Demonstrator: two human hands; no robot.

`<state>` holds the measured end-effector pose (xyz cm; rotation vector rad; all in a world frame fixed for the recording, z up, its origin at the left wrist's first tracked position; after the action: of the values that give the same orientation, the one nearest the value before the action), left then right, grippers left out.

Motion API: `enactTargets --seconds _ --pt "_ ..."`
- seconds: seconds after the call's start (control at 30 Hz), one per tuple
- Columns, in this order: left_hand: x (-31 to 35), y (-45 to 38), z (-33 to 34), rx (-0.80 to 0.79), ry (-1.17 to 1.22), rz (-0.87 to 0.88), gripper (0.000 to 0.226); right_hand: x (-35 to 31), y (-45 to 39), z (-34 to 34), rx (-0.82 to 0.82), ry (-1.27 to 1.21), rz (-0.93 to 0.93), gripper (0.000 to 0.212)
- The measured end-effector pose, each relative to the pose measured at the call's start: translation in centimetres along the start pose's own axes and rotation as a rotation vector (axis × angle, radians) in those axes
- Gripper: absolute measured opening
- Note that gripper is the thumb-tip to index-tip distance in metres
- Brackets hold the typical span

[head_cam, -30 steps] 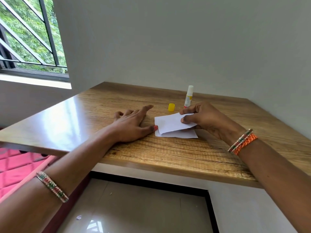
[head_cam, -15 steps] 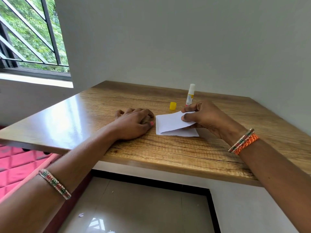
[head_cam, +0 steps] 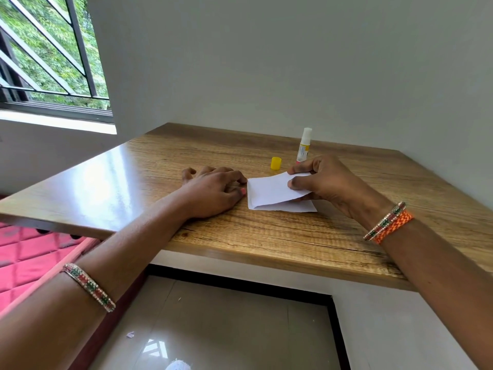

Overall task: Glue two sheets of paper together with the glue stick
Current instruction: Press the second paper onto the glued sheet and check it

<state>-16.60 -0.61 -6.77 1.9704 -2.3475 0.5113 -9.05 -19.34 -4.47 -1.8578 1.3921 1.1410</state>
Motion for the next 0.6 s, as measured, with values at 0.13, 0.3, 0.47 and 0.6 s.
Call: enactTargets --seconds 0.13,0.3,0.47,0.6 --pt "-0.05 0.04 0.33 -0.007 -0.032 0.018 0.037 0.03 0.15 0.35 -0.01 -0.014 0.009 0.036" --pt "-0.12 0.04 0.36 0.0 -0.036 0.021 0.037 -0.01 0.33 0.5 -0.011 -0.045 0.012 0.035" --pt "-0.11 0.09 0.37 0.015 -0.032 0.022 0.036 0.11 0.35 0.7 -0.029 -0.089 0.033 0.033" --pt "-0.08 0.19 0.29 0.009 -0.037 0.014 0.037 0.03 0.26 0.66 -0.016 -0.064 0.028 0.036"
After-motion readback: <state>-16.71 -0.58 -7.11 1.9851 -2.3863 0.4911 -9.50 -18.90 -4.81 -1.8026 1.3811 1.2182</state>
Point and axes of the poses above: each hand's wrist, its own y-axis away from the middle knuckle, its own z-axis out of the palm, x = y × z, the point moved 3 cm from there along -y, towards the middle knuckle, and after that the axes turned 13 degrees about z, right-handed, at the moved point
